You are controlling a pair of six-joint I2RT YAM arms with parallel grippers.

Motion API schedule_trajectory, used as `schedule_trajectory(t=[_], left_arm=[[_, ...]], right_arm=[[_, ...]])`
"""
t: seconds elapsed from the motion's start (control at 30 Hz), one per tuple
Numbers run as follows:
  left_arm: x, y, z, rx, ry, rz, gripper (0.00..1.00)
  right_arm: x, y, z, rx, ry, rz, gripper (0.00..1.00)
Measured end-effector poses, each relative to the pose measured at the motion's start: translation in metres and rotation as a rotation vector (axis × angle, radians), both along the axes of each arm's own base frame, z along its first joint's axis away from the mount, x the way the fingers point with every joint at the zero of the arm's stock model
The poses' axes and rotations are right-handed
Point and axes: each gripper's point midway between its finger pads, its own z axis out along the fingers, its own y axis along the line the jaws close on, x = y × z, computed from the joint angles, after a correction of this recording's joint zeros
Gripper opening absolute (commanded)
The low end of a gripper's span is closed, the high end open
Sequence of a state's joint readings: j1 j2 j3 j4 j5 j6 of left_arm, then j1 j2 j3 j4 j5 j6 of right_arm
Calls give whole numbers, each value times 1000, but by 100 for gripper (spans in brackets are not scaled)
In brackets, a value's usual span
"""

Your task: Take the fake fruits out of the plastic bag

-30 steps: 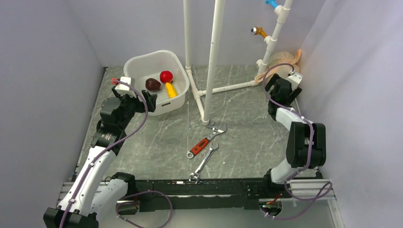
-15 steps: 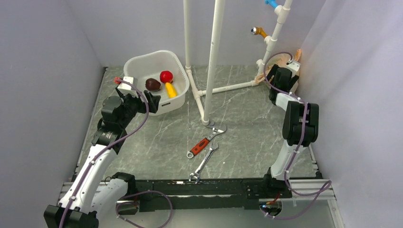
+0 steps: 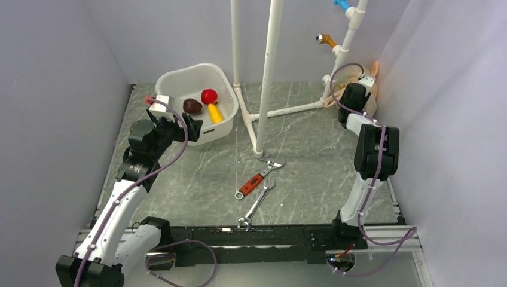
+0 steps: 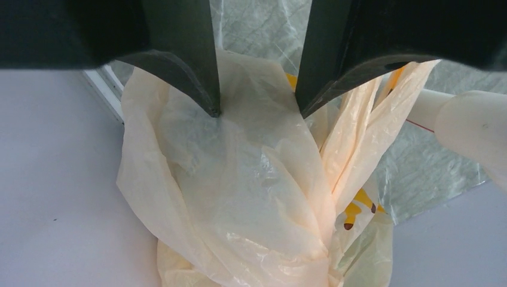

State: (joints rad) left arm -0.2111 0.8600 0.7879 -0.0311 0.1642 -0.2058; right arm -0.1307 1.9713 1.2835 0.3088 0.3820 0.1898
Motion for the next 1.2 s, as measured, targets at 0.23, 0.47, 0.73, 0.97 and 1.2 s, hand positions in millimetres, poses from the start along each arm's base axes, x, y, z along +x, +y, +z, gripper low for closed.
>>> schedule_trajectory(t=[0.23, 0.47, 0.73, 0.97, 1.2], left_arm=[[1, 0, -2, 0, 6, -1, 99], [6, -3, -5, 2, 24, -8, 100], [6, -4, -6, 2, 28, -12, 99], [6, -7, -9, -2, 40, -28, 100], [5, -10, -9, -5, 43, -47, 99]], right_arm=[[-4, 0, -6, -26, 46, 23, 9], [-22, 15, -21, 58, 56, 29, 0], [-118, 68, -24, 160, 72, -53, 0], [-189, 111, 11, 242, -44, -37, 0], [-237, 154, -4, 314, 31, 61, 0]])
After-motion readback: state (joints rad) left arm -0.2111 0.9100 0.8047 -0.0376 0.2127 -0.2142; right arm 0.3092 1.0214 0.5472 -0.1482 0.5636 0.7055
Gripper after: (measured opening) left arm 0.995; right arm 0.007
